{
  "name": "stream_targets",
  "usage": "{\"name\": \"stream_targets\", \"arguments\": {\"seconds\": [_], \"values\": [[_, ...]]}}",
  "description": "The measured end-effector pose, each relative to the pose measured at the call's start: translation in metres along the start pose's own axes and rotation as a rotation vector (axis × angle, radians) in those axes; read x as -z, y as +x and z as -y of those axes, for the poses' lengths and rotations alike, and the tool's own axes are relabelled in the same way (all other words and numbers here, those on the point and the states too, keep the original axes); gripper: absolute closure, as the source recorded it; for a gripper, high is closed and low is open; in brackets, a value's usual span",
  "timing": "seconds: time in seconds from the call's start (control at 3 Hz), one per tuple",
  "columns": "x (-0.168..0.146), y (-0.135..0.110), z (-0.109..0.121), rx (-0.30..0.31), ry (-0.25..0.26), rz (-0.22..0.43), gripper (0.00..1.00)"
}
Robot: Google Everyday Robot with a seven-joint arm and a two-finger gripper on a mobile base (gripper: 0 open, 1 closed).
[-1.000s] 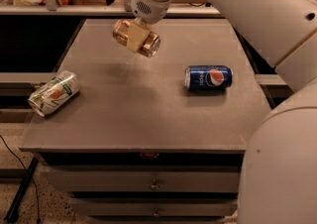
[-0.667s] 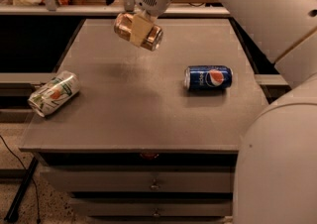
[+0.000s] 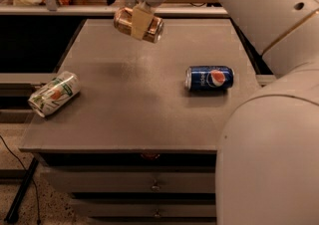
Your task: Pick orange can
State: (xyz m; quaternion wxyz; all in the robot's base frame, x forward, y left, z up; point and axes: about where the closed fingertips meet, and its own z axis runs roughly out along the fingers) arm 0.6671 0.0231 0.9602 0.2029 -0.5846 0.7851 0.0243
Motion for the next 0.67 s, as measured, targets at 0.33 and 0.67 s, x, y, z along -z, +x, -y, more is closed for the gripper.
{"name": "stream_targets", "arguments": {"seconds": [0.33, 0.67], "values": [[-0.0007, -0.0041, 0.0010, 0.023, -0.005, -0.009, 1.00], [-0.0018, -0.0052, 0.0017, 0.034, -0.011, -0.014, 1.00]]}}
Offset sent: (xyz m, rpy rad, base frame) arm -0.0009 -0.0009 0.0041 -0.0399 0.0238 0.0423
